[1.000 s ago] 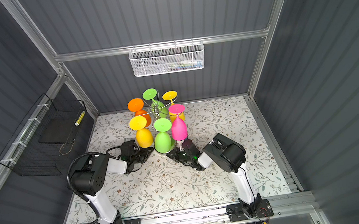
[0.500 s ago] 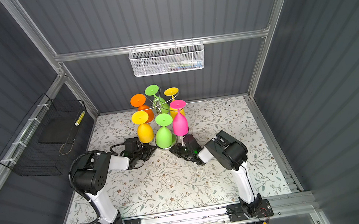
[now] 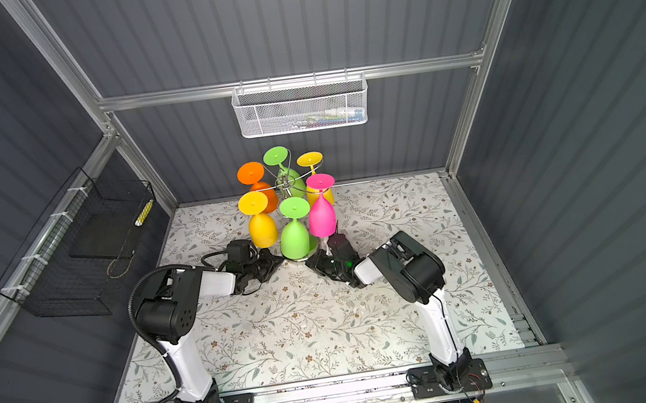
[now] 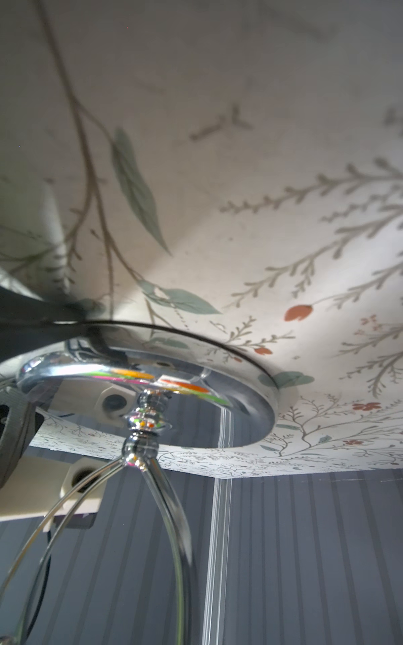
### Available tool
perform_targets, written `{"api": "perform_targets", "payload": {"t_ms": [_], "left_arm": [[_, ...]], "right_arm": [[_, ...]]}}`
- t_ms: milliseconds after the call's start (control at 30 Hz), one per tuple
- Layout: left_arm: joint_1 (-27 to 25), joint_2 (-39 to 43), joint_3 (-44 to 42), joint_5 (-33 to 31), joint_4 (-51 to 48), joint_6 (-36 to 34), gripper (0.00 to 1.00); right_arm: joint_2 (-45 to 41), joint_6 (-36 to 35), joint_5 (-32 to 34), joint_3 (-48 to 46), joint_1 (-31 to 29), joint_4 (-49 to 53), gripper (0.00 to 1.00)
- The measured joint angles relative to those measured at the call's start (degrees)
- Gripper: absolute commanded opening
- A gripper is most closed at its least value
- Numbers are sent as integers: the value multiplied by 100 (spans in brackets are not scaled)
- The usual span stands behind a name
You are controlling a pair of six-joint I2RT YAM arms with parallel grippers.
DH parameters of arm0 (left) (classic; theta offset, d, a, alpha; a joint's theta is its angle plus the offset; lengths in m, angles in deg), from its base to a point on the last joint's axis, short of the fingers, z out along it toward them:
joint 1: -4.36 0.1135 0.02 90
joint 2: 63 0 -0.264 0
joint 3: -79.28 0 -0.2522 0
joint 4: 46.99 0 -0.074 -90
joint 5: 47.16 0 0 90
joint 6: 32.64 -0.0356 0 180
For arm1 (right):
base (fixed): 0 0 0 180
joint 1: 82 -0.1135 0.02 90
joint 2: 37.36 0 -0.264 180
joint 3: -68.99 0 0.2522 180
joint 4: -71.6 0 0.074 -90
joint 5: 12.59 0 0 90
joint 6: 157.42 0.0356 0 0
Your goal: Take the wine glass off the wine glass rack
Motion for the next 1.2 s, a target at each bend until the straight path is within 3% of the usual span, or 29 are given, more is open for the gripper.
{"api": "perform_targets", "payload": {"t_ms": [667, 1200], "left_arm": [[0, -94, 817, -7, -909, -216, 0], [7, -343, 1132, 0, -1071, -260, 0]], "right_arm": [[175, 2, -4, 586, 229, 553, 0], [334, 4, 195, 1010, 284, 841, 0]]}}
